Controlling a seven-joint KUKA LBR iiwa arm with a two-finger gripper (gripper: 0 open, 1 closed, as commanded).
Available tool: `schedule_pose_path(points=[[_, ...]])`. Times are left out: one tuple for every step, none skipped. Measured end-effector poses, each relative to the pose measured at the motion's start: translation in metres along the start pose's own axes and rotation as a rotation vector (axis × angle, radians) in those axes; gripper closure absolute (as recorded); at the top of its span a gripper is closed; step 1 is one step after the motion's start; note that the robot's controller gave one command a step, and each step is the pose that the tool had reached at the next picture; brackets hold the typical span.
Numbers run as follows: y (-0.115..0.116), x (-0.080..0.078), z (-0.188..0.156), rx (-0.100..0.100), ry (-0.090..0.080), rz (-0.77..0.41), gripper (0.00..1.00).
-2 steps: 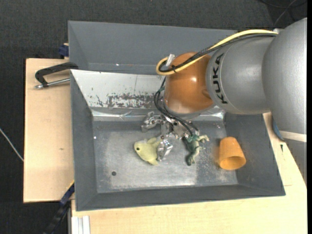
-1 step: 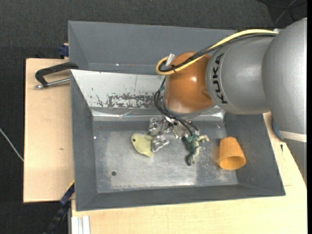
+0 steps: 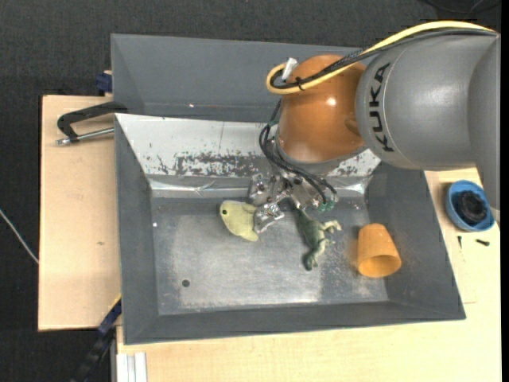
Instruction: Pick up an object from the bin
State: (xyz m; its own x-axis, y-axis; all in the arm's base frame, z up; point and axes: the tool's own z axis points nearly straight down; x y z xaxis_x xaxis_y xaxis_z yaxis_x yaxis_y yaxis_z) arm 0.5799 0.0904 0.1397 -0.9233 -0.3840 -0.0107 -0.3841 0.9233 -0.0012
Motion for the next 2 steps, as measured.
schedule_pose_path(points=[[0.0, -0.003, -0.024, 0.0, 0.001, 0.001, 1.0], [0.001, -0.005, -0.046, 0.0, 0.001, 0.002, 1.0]])
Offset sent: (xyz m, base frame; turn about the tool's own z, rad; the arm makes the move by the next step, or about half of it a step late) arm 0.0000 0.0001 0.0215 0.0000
